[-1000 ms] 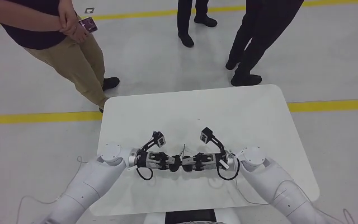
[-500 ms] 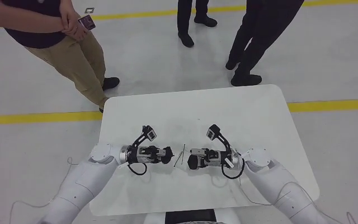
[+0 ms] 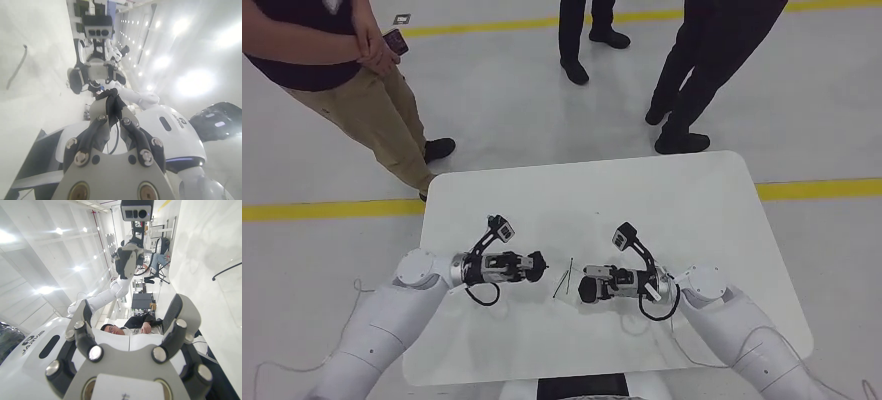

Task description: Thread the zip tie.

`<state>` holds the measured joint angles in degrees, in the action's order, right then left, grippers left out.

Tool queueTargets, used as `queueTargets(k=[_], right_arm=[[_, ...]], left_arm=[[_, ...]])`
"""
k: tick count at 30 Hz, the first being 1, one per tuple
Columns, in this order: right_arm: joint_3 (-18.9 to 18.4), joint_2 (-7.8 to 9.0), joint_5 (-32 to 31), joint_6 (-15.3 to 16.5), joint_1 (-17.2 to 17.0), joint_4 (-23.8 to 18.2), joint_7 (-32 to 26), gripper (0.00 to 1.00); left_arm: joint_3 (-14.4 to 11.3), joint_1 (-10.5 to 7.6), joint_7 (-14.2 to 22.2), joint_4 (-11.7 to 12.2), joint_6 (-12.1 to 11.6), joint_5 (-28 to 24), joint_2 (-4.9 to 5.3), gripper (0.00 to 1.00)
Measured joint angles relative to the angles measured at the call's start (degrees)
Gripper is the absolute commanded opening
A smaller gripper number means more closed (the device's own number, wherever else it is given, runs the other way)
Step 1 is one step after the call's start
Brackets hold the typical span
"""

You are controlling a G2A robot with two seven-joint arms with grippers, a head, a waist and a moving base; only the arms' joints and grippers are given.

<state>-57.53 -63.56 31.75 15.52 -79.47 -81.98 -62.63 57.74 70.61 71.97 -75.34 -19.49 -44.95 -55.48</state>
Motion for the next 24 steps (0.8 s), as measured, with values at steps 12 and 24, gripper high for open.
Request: queueTargets(k=[12, 24], right_arm=[[0.00, 0.00, 0.00, 0.00, 0.00, 0.00, 0.00, 1.00], [-0.14, 0.06, -0.42, -0.02, 0.12, -0.41, 0.42, 1.00]], left_arm=[[18.58, 8.39, -1.13, -10.57, 0.01, 13.28, -2.92, 0.00], [22.07, 9.75, 0.72, -11.22, 0.01, 12.64, -5.02, 0.00]])
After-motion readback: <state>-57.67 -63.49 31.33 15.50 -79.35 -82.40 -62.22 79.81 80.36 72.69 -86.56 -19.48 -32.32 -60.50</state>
